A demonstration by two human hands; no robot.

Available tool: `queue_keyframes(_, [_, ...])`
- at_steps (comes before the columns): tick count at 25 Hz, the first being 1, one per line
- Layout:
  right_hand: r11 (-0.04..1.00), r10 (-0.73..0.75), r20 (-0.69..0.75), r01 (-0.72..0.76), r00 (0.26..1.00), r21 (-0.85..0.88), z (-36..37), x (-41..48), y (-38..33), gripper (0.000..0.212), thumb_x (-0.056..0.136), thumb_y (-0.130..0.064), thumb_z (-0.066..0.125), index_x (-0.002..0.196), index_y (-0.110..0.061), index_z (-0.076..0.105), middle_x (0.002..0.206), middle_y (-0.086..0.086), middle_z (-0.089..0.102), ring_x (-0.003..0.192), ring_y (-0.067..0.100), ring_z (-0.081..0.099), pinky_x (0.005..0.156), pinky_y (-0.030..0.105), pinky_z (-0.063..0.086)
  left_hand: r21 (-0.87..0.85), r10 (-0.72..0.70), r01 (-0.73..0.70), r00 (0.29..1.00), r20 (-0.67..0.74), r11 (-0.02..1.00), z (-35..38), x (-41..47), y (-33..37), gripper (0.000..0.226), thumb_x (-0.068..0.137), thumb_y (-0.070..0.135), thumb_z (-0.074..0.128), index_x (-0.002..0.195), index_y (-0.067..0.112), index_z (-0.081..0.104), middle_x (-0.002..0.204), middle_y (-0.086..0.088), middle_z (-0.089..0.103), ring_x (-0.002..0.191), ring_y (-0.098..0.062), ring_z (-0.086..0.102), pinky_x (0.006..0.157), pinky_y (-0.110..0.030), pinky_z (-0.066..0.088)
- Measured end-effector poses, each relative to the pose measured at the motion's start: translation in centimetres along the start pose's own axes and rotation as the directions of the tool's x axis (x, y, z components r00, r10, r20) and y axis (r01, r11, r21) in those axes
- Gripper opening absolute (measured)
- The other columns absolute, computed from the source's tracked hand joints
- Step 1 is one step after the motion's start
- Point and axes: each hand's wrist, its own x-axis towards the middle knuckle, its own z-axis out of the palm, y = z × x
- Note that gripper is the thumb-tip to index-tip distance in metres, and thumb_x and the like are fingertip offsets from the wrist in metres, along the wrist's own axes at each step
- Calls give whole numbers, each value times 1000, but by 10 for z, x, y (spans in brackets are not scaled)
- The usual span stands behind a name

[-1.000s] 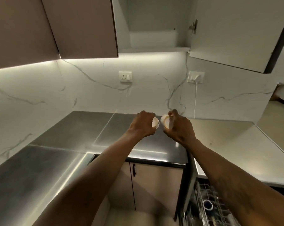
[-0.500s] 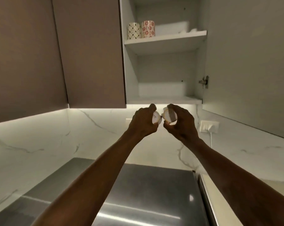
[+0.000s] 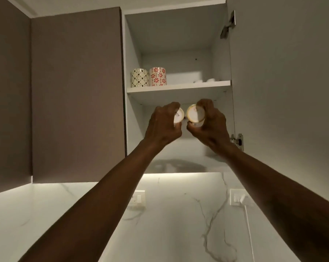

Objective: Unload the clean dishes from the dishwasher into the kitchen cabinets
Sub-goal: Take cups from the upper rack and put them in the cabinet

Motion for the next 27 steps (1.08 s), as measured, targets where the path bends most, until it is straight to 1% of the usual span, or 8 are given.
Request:
queue_keyframes(3, [998,-43,-79,39,996,-57,5,42,14,55,70,-32,78,113,-14,49,94,-3,62,77,22,59,67,27,41,-6,31,-32,997,-73,999,14,42,-8,42,69,21,69,110,12,63,93,-6,70,79,-28,64,71,-31,49])
queue_keyframes(8, [994,-99,-205,87,974,-64,3,109,32,53,71,-36,75,114,-13,55,97,0,68,81,20,63,69,30,48,-18,78,-83,980,-180,996,29,111,-12,37,70,22,69,105,13,65,89,-3,71,78,-25,65,68,-27,46])
queue_keyframes(13, [989,-115,-217,91,969,-116,6,161,58,46,73,-38,73,111,-14,63,99,3,72,85,23,65,74,35,52,-41,-27,20,984,-177,999,47,172,-20,38,69,34,72,102,16,67,87,-1,72,79,-25,66,69,-30,50])
queue_keyframes(17, [987,-49,-162,23,986,-162,12,186,84,39,76,-44,72,103,-15,70,94,5,74,85,19,68,76,29,51,-30,-106,105,994,-21,994,71,202,-26,42,70,37,73,105,13,71,103,-3,72,97,-27,65,81,-29,49])
queue_keyframes(20, [973,32,-82,-50,996,-226,16,208,104,52,74,-48,73,109,-11,74,102,12,75,95,26,69,84,31,52,-48,-173,180,978,116,983,85,217,-30,47,64,39,68,97,7,76,105,-8,73,101,-28,65,88,-33,53])
queue_keyframes(22, [959,64,-18,-66,998,-276,18,220,115,62,67,-59,67,104,-11,75,96,12,75,89,29,70,80,34,55,-83,-212,227,964,161,970,93,225,-34,55,57,42,63,96,5,77,102,-10,74,100,-27,65,91,-36,54])
queue_keyframes(25, [932,159,66,-128,985,-339,18,231,124,67,56,-68,58,90,-12,76,84,13,71,77,29,67,71,37,58,-69,-250,272,940,230,960,112,234,-37,44,57,42,63,79,6,76,77,-4,71,86,-23,64,85,-32,52])
queue_keyframes(27, [913,205,75,-163,976,-373,21,236,130,77,48,-72,53,91,-12,74,87,13,69,78,29,65,68,34,56,-86,-278,307,928,247,948,125,238,-42,37,57,43,63,65,8,73,56,2,61,70,-20,64,76,-28,47])
